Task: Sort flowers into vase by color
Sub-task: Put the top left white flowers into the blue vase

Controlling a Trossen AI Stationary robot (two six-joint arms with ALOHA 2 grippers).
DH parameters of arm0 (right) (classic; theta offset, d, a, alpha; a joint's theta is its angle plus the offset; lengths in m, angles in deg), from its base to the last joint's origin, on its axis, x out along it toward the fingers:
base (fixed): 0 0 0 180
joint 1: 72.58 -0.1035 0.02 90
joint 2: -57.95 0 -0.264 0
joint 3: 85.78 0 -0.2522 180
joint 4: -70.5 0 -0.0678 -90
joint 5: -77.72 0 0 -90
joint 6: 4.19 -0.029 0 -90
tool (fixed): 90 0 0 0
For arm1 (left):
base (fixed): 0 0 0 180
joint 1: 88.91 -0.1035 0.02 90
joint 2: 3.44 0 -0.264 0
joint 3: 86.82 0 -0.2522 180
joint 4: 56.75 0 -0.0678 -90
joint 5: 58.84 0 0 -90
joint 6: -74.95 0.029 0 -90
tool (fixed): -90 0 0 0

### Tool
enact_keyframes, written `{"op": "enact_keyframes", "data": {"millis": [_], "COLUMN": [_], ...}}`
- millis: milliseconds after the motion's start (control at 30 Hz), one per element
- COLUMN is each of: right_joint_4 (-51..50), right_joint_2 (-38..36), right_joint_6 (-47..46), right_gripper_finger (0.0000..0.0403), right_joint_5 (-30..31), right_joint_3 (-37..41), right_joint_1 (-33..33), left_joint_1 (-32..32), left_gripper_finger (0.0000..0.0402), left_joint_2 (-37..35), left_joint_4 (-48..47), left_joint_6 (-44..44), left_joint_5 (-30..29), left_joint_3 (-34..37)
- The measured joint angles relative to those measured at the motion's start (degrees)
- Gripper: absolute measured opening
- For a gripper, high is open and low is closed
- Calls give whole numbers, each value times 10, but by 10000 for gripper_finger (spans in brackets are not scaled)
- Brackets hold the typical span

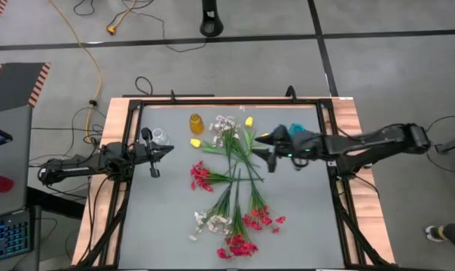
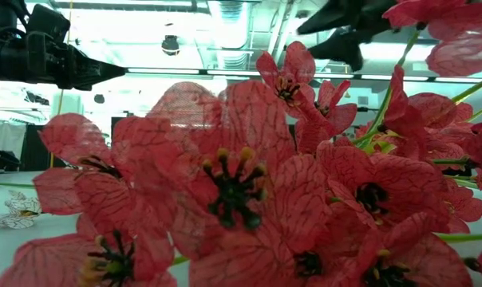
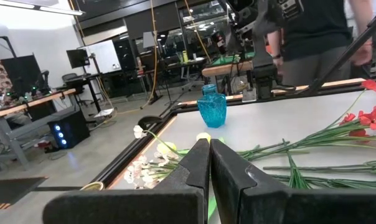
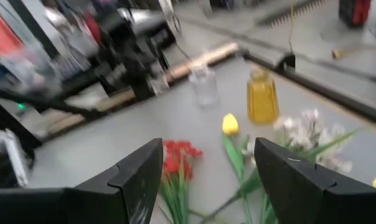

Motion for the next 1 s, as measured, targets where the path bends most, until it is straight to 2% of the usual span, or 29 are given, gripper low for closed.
{"op": "enact_keyframes", "data": {"millis": [500,767,1000], "right_joint_4": [-109,-129,-138], "right_joint_2": [272,379,442], "right_joint_6": [-115,-144,-149], "right_gripper_finger": [281,281,281], "right_joint_5": [-3,-3,-4], "right_joint_3": [-165,-215,-256], "right_joint_1": [32,40,45], "left_joint_1": [0,0,0], "left_gripper_finger": [2,2,2], "left_joint_2": [0,0,0], "left_joint_4": [0,0,0], "left_joint_6": [0,0,0], "left_joint_5": [0,0,0], "left_joint_3": [0,0,0]}}
